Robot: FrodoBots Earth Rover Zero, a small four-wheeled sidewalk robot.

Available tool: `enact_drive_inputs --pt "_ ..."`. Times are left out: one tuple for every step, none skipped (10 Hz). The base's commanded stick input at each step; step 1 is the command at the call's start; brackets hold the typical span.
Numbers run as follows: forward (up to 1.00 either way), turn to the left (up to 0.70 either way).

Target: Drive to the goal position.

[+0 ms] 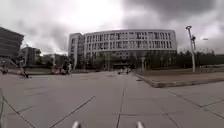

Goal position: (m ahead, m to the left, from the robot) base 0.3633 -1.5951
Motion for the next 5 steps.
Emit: enact_drive_inputs --pt "0.5 0.01" --pt "0.5 0.01" --pt "0.5 0.01" --pt "0.5 0.01" --pt "0.5 0.01"
